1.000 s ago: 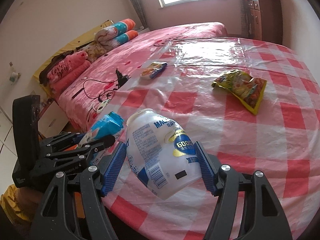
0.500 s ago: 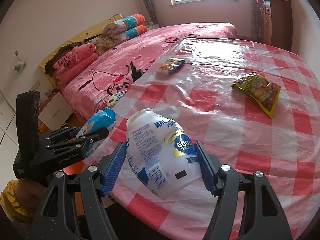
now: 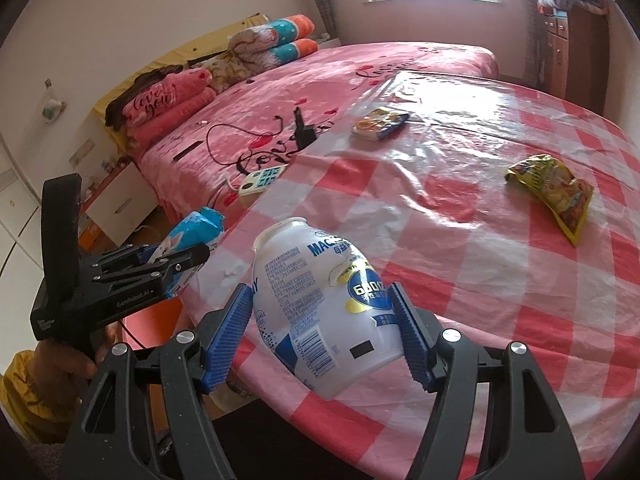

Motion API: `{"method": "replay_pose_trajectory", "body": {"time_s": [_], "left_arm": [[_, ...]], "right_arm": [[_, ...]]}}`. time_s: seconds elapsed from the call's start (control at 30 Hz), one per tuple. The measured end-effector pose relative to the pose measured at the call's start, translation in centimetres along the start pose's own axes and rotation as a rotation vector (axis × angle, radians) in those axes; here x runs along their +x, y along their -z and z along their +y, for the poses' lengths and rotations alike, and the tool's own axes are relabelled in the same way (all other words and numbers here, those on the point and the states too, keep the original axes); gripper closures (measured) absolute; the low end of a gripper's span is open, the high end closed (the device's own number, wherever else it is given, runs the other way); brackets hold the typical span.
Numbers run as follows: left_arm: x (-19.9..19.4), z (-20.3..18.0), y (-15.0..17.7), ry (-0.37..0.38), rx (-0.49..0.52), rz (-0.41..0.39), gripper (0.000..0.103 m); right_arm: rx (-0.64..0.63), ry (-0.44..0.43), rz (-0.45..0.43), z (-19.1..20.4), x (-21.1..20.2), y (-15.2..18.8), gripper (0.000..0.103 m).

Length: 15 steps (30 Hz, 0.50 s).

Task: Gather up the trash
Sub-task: 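Carry the cow snack bag and MAGIC bottle with both tools over the orange bucket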

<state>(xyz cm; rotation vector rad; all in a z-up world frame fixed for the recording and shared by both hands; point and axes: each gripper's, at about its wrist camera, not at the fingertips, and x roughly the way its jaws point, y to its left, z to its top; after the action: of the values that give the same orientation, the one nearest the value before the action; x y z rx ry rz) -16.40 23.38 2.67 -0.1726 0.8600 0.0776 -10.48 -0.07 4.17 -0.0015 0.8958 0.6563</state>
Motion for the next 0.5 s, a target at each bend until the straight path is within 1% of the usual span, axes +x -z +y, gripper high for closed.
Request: {"method": "replay_pose_trajectory", "body": {"time_s": [0.23, 0.5], "left_arm": [[-0.7, 2.0, 0.8, -0.035, -0.032, 0.002, 0.061], [-1.4, 4.6, 1.9, -0.079, -0.078, 0.009, 0.061]], "right_arm": [[-0.039, -0.03, 0.019, 1.9, 0.8, -0.3, 0.033], [-0.11, -0.072, 0.05, 5.0, 2.3, -0.8, 0.033]]}}
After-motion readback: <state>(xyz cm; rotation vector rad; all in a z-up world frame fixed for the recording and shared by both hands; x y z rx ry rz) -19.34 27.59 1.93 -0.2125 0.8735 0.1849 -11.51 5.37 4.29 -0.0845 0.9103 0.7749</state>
